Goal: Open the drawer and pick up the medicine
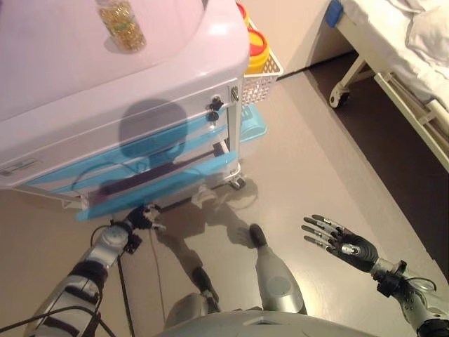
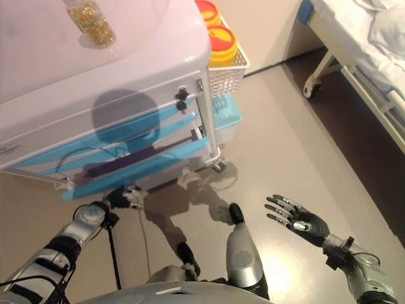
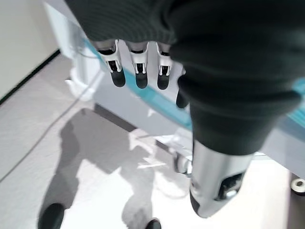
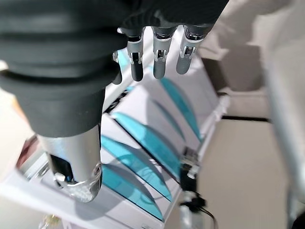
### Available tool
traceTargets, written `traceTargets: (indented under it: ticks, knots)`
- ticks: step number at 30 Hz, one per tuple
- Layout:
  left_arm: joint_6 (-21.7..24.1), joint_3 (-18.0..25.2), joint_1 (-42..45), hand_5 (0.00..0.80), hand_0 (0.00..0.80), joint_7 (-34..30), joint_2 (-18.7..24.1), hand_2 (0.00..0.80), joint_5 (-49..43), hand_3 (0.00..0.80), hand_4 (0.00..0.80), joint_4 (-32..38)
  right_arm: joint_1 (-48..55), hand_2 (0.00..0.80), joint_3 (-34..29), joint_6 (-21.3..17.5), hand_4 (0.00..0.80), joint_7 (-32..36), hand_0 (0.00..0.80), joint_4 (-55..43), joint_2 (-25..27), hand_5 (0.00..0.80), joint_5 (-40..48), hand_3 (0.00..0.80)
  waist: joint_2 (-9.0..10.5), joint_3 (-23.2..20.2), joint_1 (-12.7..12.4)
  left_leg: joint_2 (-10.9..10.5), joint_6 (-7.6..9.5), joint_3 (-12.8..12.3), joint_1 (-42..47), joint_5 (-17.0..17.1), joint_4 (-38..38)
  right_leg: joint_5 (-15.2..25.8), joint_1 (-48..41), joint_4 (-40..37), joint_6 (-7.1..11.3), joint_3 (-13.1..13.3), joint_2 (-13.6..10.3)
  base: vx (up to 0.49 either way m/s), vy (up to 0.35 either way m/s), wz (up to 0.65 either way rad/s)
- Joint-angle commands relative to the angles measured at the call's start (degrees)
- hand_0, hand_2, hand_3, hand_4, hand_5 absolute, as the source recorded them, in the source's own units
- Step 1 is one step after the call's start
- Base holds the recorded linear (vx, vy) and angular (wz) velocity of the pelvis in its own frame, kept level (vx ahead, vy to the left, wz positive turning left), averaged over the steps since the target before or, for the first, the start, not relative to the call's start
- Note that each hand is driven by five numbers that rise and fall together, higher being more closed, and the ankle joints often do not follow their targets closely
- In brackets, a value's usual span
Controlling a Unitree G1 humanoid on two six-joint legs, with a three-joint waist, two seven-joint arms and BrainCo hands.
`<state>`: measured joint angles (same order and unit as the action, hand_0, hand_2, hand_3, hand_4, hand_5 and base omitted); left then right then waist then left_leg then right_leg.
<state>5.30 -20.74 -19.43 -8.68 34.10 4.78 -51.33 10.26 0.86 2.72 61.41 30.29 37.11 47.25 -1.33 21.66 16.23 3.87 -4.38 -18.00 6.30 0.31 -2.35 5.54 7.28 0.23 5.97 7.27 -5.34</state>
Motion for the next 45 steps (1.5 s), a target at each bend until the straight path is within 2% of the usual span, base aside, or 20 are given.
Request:
traceTargets:
  ticks: [1, 6, 10, 11, 12, 15, 18, 23, 26, 27, 28, 32, 36, 40, 45]
  knots:
    - [2.87, 0.58, -4.64, 0.0, 0.0, -2.07, 6.11, 0.0, 4.09, 0.0, 0.0, -3.58, -0.88, 0.0, 3.27, -2.71, 0.0, 3.47, 0.0, 0.68, -0.58, 0.0, 1.43, 0.0, 2.91, -1.12, 0.51, -0.76, 2.08, 2.12, -9.52, -6.28, 16.61, -1.52, 1.51, 5.92, 3.63, -1.19, -3.26, -0.063, 0.043, -0.05]
    - [2.29, -0.89, -12.63, 0.0, 0.0, -5.13, 10.83, 0.0, 8.45, 0.0, 0.0, -6.05, -1.63, 0.0, 9.47, -4.68, 0.0, 1.56, 0.0, 2.56, -1.7, 0.0, 1.88, 0.0, 3.99, 2.14, 0.64, -0.64, 2.5, 1.34, -13.45, -6.94, 20.5, -0.63, 4.33, 6.48, 3.24, 0.07, -3.29, -0.099, 0.016, -0.03]
    - [1.51, -1.69, -17.37, 0.0, 0.0, -5.86, 12.85, 0.0, 9.43, 0.0, 0.0, -7.62, -2.6, 0.0, 12.02, -6.33, 0.0, -0.36, 0.0, 3.01, -2.52, 0.0, 2.62, 0.0, 4.75, 4.16, 0.67, -0.16, 2.61, 0.87, -16.08, -7.37, 23.05, 0.0, 6.25, 6.83, 2.85, 0.76, -3.03, -0.095, 0.002, -0.06]
    - [1.33, -1.86, -18.63, 0.0, 0.0, -6.01, 13.39, 0.0, 9.59, 0.0, 0.0, -8.41, -2.78, 0.0, 12.68, -6.58, 0.0, -1.21, 0.0, 2.66, -2.74, 0.0, 2.87, 0.0, 5.01, 4.63, 0.74, 0.11, 2.67, 0.67, -16.78, -7.57, 23.92, 0.2, 6.77, 6.94, 2.73, 0.91, -2.92, -0.026, 0.031, -0.05]
    - [1.14, -2.41, -20.31, 0.0, 0.0, -6.05, 14.04, 0.0, 9.93, 0.0, 0.0, -9.35, -2.91, 0.0, 13.33, -7.07, 0.0, -1.91, 0.0, 2.36, -2.98, 0.0, 3.24, 0.0, 4.7, 5.53, 0.8, 0.61, 2.49, 1.27, -17.23, -9.52, 25.44, -0.86, 6.55, 7.27, 2.86, 0.57, -2.59, -0.03, 0.023, -0.06]
    - [0.89, -2.64, -23.21, 0.0, 0.0, -6.17, 15.71, 0.0, 10.08, 0.0, 0.0, -11.11, -2.99, 0.0, 14.8, -8.21, 0.0, -3.57, 0.0, 1.8, -3.92, 0.0, 3.09, 0.0, 5.33, 6.89, 0.66, 1.59, 2.62, 1.28, -19.48, -9.66, 27.94, -0.5, 7.98, 8.04, 2.67, 0.58, -1.98, -0.046, -0.025, 0.01]
    - [0.61, -2.58, -25.11, 0.0, 0.0, -7.27, 16.71, 0.0, 11.67, 0.0, 0.0, -11.36, -2.94, 0.0, 15.36, -9.15, 0.0, -4.37, 0.0, 1.62, -4.88, 0.0, 2.8, 0.0, 5.84, 8.01, 0.26, 2.07, 2.83, 1.42, -20.62, -9.78, 29.01, -0.03, 8.39, 8.02, 2.63, 0.36, -1.68, -0.057, -0.041, -0.07]
    - [-0.27, -1.59, -24.56, 0.0, 0.0, -13.83, 15.85, 0.0, 16.62, 0.0, 0.0, -9.81, -3.3, 0.0, 15.7, -10.82, 0.0, -6.63, 0.0, 0.9, -5.91, 0.0, 0.64, 0.0, 6.17, 8.12, -0.98, 2.02, 2.91, 2.21, -20.84, -10.02, 28.84, 0.33, 7.84, 7.51, 2.69, -0.73, -1.7, -0.012, -0.059, -0.03]
    - [-2.25, -0.84, -21.61, 0.0, 0.0, -17.21, 13.79, 0.0, 20.89, 0.0, 0.0, -6.23, -4.01, 0.0, 15.66, -10.63, 0.0, -9.21, 0.0, -0.5, -6.3, 0.0, -0.88, 0.0, 6.11, 8.1, -2.0, 1.69, 2.86, 2.82, -19.67, -9.96, 27.7, 0.52, 6.38, 6.75, 2.71, -1.62, -1.99, 0.027, -0.086, -0.02]
    - [-3.46, -0.49, -19.92, 0.0, 0.0, -18.06, 12.36, 0.0, 22.66, 0.0, 0.0, -4.06, -4.46, 0.0, 15.46, -9.78, 0.0, -10.65, 0.0, -1.25, -6.52, 0.0, -1.53, 0.0, 6.02, 8.0, -2.54, 1.58, 2.76, 3.06, -19.14, -9.78, 27.15, 0.51, 5.69, 6.42, 2.68, -2.22, -2.14, -0.046, -0.147, 0.03]
    - [-4.22, 0.04, -18.51, 0.0, 0.0, -19.18, 11.27, 0.0, 23.94, 0.0, 0.0, -2.85, -4.9, 0.0, 15.3, -9.05, 0.0, -11.18, 0.0, -1.76, -6.61, 0.0, -2.41, 0.0, 6.55, 7.59, -2.84, 1.16, 2.98, 2.7, -19.3, -7.66, 25.93, 1.68, 6.09, 5.98, 2.35, -2.21, -2.44, -0.037, -0.161, 0.02]
    - [-5.68, 0.6, -10.7, 0.0, 0.0, -22.0, 5.62, 0.0, 25.48, 0.0, 0.0, 1.82, -6.78, 0.0, 15.27, -5.27, 0.0, -16.41, 0.0, -3.06, -7.33, 0.0, -4.44, 0.0, 6.04, 6.34, -5.07, 0.46, 2.57, 4.06, -16.94, -6.51, 22.89, 1.43, 3.34, 4.66, 2.06, -4.15, -2.85, 0.035, -0.124, -0.03]
    - [-7.25, 1.58, -2.35, 0.0, 0.0, -25.05, -1.63, 0.0, 26.48, 0.0, 0.0, 3.27, -8.62, 0.0, 15.57, -1.53, 0.0, -22.76, 0.0, -2.66, -9.41, 0.0, -5.07, 0.0, 5.33, 3.84, -7.49, -0.21, 1.96, 5.99, -13.34, -4.07, 17.19, 0.57, 0.1, 3.46, 1.75, -6.47, -2.64, 0.071, -0.112, 0.19]
    - [-8.81, 1.82, 4.61, 0.0, 0.0, -25.02, -8.34, 0.0, 28.88, 0.0, 0.0, 3.59, -9.71, 0.0, 16.93, 2.27, 0.0, -25.17, 0.0, -2.18, -11.83, 0.0, -7.27, 0.0, 4.62, 0.7, -9.51, -0.44, 1.26, 8.17, -11.01, -1.18, 11.94, -0.16, -1.6, 2.73, 1.15, -8.37, -1.96, 0.062, -0.093, 0.15]
    - [-10.92, 2.71, 10.63, 0.0, 0.0, -25.9, -13.47, 0.0, 32.67, 0.0, 0.0, 2.19, -10.49, 0.0, 18.29, 6.81, 0.0, -27.91, 0.0, 0.7, -14.93, 0.0, -9.21, 0.0, 3.62, -2.93, -11.63, -0.04, 0.44, 10.75, -8.92, 1.0, 7.33, -1.21, -3.69, 1.83, 0.45, -10.95, -1.28, 0.061, -0.075, 0.23]
